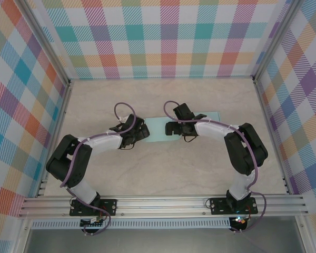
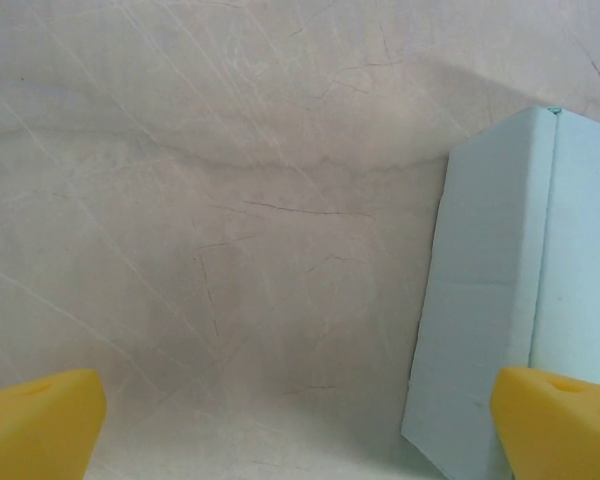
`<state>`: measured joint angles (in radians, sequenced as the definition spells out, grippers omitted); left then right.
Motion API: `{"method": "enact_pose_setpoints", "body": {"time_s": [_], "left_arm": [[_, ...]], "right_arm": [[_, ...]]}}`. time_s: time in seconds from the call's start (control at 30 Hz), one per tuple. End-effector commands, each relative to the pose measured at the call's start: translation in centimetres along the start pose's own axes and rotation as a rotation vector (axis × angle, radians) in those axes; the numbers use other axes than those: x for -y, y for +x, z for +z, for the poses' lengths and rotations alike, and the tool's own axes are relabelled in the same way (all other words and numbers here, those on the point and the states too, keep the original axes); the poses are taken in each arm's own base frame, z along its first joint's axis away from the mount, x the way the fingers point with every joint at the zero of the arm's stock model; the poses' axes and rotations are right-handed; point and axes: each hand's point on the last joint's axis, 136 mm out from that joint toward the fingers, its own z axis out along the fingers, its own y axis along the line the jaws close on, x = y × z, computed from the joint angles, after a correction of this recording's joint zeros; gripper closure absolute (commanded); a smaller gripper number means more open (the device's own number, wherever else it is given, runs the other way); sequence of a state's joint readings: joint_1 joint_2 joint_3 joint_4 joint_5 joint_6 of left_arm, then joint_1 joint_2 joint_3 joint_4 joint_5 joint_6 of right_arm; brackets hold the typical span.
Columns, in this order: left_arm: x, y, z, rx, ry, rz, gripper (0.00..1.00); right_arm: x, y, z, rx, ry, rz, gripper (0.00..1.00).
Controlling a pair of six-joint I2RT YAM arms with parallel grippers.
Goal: Fold the paper box
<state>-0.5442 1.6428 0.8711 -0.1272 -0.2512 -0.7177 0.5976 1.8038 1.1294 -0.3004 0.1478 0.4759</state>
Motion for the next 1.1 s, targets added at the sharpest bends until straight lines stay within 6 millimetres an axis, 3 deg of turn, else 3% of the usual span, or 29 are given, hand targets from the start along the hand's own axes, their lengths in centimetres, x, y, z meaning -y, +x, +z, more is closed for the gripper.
{"method": "enact_pose_setpoints", "body": {"time_s": [0.0, 0.33, 0.67, 0.83, 1.07], "left_arm": [[-1.9, 2.0, 0.8, -0.064, -0.056, 0.01, 0.02], [-0.6, 1.3, 0.4, -0.052, -0.005, 0.022, 0.02], [4.1, 0.3, 0.3, -0.082, 0.14, 0.071, 0.07], [4.5, -0.1, -1.3, -0.075, 0.162, 0.071, 0.07], [3.5, -2.2, -6.0, 0.019, 0.17, 0.064, 0.05]], "right_arm": [[1.0, 2.5, 1.4, -0.076, 0.026, 0.009, 0.04], [1.4, 2.9, 1.2, -0.086, 0.047, -0.005, 0.04], [1.1, 3.5, -0.9, -0.083, 0.025, -0.015, 0.04], [0.7, 3.0, -3.6, -0.034, 0.026, -0.072, 0.04], [-1.3, 1.5, -8.7, 0.115, -0.004, -0.236, 0.07]]}}
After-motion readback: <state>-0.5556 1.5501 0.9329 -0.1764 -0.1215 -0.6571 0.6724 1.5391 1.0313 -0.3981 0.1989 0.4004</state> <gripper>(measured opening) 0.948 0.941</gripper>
